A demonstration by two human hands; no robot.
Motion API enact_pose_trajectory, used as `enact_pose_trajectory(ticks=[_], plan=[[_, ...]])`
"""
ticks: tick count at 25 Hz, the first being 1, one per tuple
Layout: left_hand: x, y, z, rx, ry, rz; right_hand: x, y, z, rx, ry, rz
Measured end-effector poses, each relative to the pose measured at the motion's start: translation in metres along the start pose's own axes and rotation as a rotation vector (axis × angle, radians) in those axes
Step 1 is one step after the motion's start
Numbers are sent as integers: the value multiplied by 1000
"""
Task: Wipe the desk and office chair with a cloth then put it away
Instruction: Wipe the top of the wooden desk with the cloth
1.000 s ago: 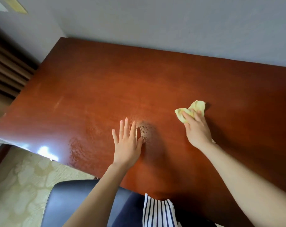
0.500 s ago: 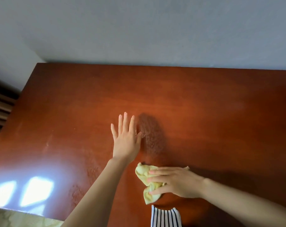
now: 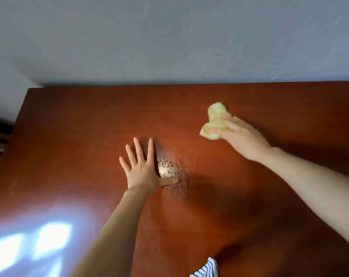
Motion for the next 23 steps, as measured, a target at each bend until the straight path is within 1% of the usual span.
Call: enact_pose_trajectory(ticks=[1, 2, 3, 4, 5, 6, 8, 9, 11, 15, 17, 20, 23], plan=[[0, 5, -1, -3, 13, -31, -59, 54, 5, -48, -110, 105], [2, 10, 0, -2, 31, -59, -75, 100, 33, 107, 2, 135], [3, 12, 0, 2, 43, -75, -71, 92, 51, 224, -136, 157], [4, 14, 1, 6, 46, -77, -79, 100, 54, 271, -136, 236], [4, 14, 2, 8, 45, -73, -73, 105, 58, 294, -160, 266], [5, 15, 2, 10, 45, -67, -61, 105, 55, 304, -163, 256], [4, 14, 3, 15, 49, -55, -63, 125, 46, 307, -167, 280], [4, 15, 4, 16, 51, -50, -65, 138, 32, 281, -157, 267], [3, 16, 5, 20, 60, -45, -47, 151, 5, 184, -189, 167], [4, 14, 4, 15, 59, -53, -11, 145, -57, -121, -229, 35], [3, 14, 4, 9, 68, -58, 3, 128, -77, -241, -250, -5], [0, 13, 4, -5, 76, -60, 23, 92, -88, -398, -283, -68], [-3, -2, 6, -30, 67, -1, 36, 52, -91, -507, -283, -135]])
Point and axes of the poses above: each hand's wrist, its own y-axis towards the middle knuckle, its own x-axis out of the palm, z = x × y, the point moved 8 cm from there along y, towards the middle knuckle, and after that the axes turned 6 degrees about -y, right-handed, at the moved point
